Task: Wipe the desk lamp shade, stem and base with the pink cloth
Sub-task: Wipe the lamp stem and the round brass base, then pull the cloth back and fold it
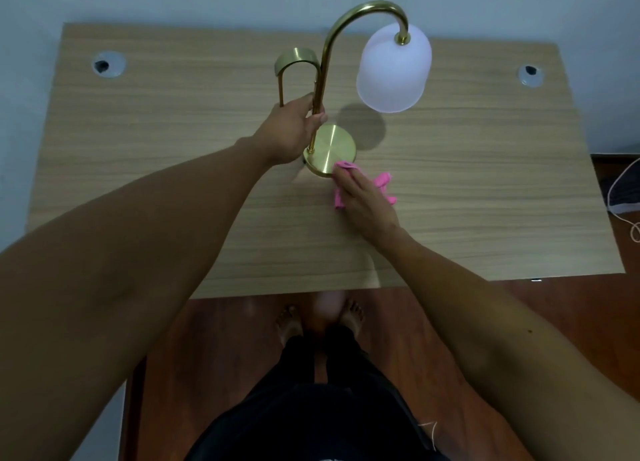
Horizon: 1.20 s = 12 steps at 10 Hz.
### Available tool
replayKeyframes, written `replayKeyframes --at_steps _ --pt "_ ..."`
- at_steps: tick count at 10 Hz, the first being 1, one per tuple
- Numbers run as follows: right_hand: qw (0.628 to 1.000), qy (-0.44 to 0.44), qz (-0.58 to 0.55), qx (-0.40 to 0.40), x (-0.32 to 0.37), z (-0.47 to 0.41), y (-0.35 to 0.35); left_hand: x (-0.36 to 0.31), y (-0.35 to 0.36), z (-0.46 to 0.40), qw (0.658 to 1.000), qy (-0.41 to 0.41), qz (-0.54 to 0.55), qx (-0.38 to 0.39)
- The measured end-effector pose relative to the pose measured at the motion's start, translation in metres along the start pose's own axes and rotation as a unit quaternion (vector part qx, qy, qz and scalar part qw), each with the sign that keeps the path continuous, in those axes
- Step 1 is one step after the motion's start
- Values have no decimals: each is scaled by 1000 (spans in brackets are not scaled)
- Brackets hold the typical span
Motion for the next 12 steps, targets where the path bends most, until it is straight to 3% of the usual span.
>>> replayKeyframes --at_steps 1,2,3,4,5,6,7,8,9,10,11,12 --pt "931 293 -177 -131 -43 29 -27 0 0 1 1000 -3 7 0" --pt "777 462 -388 -178 -65 31 -22 -1 0 1 1000 -1 7 -4" --pt "737 455 -483 -128 -56 1 -16 -3 2 1 1000 1 0 -3" --pt "664 500 -543 -121 -11 -20 -26 -3 2 2 1000 2 -3 -8" --pt "639 530 -543 -128 28 -36 -38 -5 3 2 1000 9 -12 -10" --pt "649 485 -579 -94 57 -78 -32 -3 3 1 1000 1 -16 -4" --pt "663 363 -651 -68 80 -104 -46 0 3 0 1000 -16 -9 1" --pt "560 365 -742 -58 75 -86 -49 1 4 4 999 -35 -2 18" --pt "435 405 -803 -43 71 -54 -33 9 6 19 997 -56 7 46" --pt "298 415 -857 -63 66 -30 -31 30 3 38 996 -90 18 15" --pt "220 406 -884 -72 53 -9 -35 48 8 62 982 -151 112 32" --pt "217 399 -889 -62 35 9 -47 51 23 83 947 -219 217 95"
Point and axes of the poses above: each hand's wrist, its own z-axis away from the middle knuckle, its own y-axis out of the palm, x = y × z, the point moved 6 cm from there along -z, towards the middle knuckle, and after that the axes turned 12 degrees about -y, right-handed, at the moved point
